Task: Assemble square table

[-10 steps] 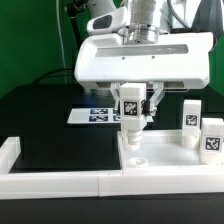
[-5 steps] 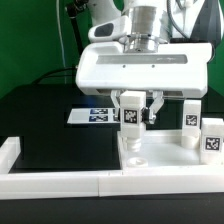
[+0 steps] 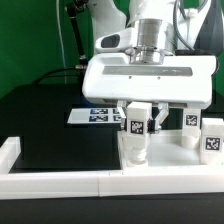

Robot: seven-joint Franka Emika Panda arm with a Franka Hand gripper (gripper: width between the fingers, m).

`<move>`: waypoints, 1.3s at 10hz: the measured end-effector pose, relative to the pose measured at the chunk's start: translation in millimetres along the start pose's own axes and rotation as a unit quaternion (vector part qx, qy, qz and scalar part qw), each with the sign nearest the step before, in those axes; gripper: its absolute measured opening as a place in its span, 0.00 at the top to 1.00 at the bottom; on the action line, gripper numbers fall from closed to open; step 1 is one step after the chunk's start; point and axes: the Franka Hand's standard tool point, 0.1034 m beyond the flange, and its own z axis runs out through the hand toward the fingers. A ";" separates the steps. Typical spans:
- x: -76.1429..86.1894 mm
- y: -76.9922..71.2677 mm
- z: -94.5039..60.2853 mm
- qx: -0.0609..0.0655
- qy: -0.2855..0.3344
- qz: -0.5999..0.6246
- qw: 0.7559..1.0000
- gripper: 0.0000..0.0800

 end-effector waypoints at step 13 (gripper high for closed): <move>-6.0 2.1 10.7 -0.006 0.001 -0.007 1.000 0.44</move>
Offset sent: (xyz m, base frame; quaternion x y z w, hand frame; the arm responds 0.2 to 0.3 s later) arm 0.0083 0.0024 -0.0069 -0.0026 0.0108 0.0050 0.9999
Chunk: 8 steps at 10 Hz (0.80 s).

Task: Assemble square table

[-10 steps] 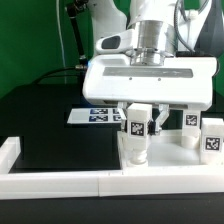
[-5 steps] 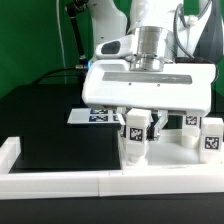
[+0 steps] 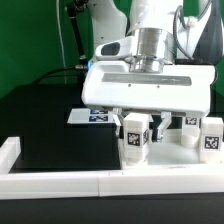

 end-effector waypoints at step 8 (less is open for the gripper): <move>0.0 0.0 0.0 0.000 0.000 0.000 1.000 0.19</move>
Offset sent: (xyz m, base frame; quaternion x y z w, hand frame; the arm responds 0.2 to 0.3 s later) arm 0.0000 0.0000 0.0000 0.0000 0.0000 0.0000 1.0000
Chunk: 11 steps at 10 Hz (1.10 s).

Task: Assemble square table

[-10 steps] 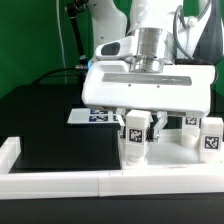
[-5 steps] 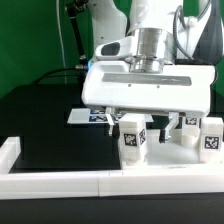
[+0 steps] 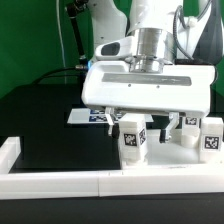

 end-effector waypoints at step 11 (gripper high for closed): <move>34.1 6.4 -38.4 0.056 -0.324 0.043 0.943 0.19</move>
Offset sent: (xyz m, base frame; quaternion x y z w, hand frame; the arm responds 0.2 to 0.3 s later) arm 0.0152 0.0050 0.0348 0.0794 -0.1830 0.0264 0.9796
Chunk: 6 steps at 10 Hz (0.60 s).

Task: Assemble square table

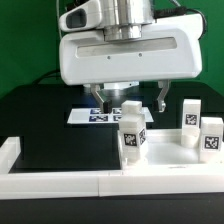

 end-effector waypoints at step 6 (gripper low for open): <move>10.4 6.4 28.3 -0.023 0.022 0.008 0.999 0.19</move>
Offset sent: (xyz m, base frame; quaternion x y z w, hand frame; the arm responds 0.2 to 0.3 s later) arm 0.0017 0.0009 -0.0195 -0.0291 0.0103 0.0007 0.9995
